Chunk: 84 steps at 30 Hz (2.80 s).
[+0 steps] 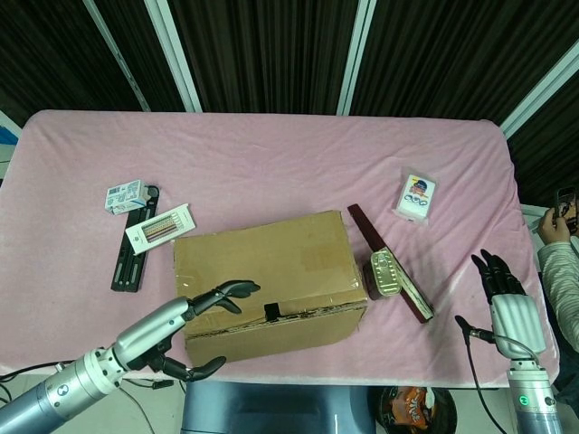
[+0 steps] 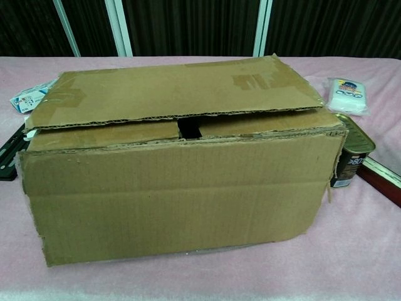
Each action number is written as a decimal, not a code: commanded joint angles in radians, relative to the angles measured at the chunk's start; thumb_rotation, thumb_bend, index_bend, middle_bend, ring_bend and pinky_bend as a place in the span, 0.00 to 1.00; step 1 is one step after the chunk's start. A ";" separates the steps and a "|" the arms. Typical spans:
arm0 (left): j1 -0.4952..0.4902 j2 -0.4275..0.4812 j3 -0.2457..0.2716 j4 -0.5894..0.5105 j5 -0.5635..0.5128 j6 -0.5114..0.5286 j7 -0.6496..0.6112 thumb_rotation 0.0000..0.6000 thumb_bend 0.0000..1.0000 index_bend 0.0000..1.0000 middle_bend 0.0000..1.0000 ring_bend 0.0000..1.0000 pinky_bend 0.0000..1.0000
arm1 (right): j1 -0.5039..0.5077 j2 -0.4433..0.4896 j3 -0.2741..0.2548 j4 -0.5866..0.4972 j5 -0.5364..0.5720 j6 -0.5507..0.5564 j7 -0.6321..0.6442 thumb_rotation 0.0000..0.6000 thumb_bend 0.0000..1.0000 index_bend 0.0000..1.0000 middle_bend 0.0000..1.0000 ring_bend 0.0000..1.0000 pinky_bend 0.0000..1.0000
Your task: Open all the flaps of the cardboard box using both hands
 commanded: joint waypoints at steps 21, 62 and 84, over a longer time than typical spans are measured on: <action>0.449 -0.262 0.069 0.461 -0.219 0.587 0.985 1.00 0.12 0.00 0.00 0.02 0.10 | 0.005 0.025 0.003 -0.083 -0.066 0.043 -0.020 1.00 0.15 0.00 0.00 0.00 0.22; 0.496 -0.280 0.020 0.574 -0.290 0.574 0.802 1.00 0.12 0.00 0.00 0.02 0.10 | 0.372 -0.308 0.160 -0.542 0.258 -0.235 -0.597 1.00 0.15 0.00 0.00 0.00 0.22; 0.499 -0.274 0.001 0.578 -0.308 0.556 0.767 1.00 0.12 0.00 0.00 0.02 0.10 | 0.420 -0.408 0.155 -0.449 0.304 -0.207 -0.622 1.00 0.16 0.00 0.00 0.00 0.22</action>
